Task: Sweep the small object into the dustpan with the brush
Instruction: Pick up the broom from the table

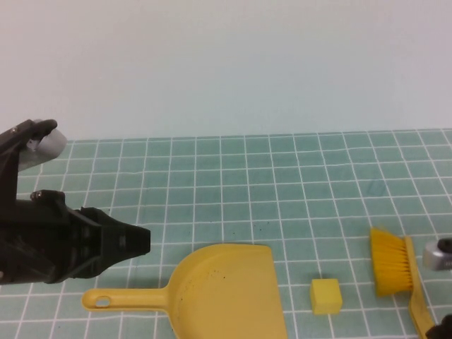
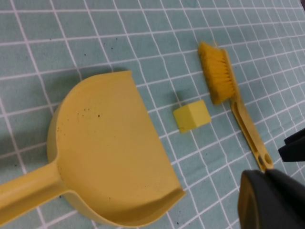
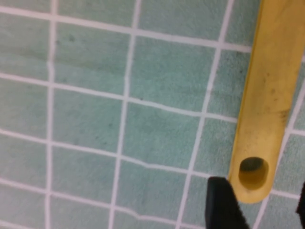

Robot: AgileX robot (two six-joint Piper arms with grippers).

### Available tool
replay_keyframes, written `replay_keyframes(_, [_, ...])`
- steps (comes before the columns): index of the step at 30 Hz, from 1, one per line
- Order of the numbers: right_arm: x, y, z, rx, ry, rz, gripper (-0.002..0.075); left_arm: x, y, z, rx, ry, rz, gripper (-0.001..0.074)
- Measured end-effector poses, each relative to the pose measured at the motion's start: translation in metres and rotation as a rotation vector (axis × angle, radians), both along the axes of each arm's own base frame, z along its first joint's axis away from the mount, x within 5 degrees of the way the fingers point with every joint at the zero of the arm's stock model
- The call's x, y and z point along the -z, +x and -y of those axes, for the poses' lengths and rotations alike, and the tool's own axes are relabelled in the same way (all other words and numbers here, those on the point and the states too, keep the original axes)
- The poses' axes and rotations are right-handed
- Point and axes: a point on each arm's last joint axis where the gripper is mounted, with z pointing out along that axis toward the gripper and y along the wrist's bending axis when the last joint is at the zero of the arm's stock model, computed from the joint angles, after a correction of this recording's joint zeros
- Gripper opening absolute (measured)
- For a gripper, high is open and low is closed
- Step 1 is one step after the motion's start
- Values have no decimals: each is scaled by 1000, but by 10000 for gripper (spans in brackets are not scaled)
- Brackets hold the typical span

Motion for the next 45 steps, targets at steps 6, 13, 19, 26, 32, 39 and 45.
replay_keyframes(6, [21, -11, 5, 41, -11, 27, 346, 0, 0, 0, -3, -4, 2, 0])
replay_keyframes(13, [21, -9, 3, 25, -16, 53, 347, -1, 1, 0, -12, -5, 10, 0])
replay_keyframes(19, [21, -10, 0, -24, -46, 71, 347, -1, 2, 0, -18, -14, 13, 0])
replay_keyframes(26, [22, -13, -10, -23, -89, 87, 347, -3, 2, 1, -26, -33, 13, 0])
replay_keyframes(32, [40, -10, -12, -4, -135, 6, 347, -3, 2, 2, -20, -46, 5, 0])
replay_keyframes(39, [56, -7, -11, -21, -179, -64, 253, -2, -2, 2, 18, -33, -14, 1])
replay_keyframes(45, [55, -5, -12, -21, -179, -66, 192, -2, -6, 5, 68, -43, -22, 2])
